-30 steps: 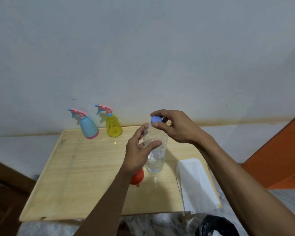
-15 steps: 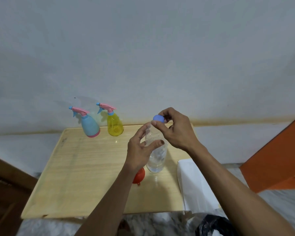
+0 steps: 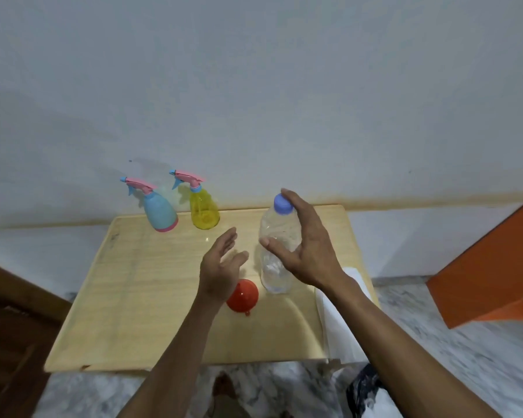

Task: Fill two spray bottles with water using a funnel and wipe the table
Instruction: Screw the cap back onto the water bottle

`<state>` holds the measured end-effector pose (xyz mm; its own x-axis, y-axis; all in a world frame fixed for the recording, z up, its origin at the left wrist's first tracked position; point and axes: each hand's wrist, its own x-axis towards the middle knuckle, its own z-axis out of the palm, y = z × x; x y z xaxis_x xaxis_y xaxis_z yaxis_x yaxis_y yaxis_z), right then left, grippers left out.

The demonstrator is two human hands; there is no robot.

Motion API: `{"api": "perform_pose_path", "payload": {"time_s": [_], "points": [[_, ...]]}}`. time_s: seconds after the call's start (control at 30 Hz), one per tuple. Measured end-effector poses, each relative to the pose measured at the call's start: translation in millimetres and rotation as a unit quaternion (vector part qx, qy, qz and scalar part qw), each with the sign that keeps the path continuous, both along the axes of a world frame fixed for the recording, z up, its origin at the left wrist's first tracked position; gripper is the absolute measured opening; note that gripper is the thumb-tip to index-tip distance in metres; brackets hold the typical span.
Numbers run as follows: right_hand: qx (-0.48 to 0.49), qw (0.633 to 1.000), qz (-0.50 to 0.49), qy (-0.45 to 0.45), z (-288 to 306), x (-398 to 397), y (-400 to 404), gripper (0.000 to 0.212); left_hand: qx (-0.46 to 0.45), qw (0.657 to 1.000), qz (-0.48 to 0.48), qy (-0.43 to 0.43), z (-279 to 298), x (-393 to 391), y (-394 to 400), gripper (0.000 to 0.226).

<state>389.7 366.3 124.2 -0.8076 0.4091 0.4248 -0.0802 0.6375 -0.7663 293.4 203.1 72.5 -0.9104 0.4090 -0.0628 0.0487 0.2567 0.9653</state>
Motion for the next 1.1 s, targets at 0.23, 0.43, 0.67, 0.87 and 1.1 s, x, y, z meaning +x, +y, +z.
{"api": "perform_pose_path", "payload": {"time_s": [0.23, 0.43, 0.67, 0.87, 1.1], "points": [[0.003, 0.998, 0.014, -0.061, -4, 0, 6, 0.102, -0.241, 0.970, -0.009, 0.023, -74, 18, -24, 0.059], [0.012, 0.998, -0.019, -0.055, -10, -1, -1, 0.101, -0.267, 0.963, -0.011, 0.038, -105, 18, -23, 0.042], [-0.011, 0.996, -0.081, -0.029, -13, 4, -17, 0.098, -0.243, 0.967, 0.007, 0.073, -109, 13, -30, 0.027], [-0.005, 0.990, -0.141, -0.016, -14, 10, -35, 0.095, -0.199, 0.977, 0.020, 0.077, -94, 11, -54, 0.032], [-0.011, 0.983, -0.181, -0.009, 2, -5, -24, 0.099, -0.168, 0.979, 0.029, 0.109, -64, -27, -53, 0.021]]}}
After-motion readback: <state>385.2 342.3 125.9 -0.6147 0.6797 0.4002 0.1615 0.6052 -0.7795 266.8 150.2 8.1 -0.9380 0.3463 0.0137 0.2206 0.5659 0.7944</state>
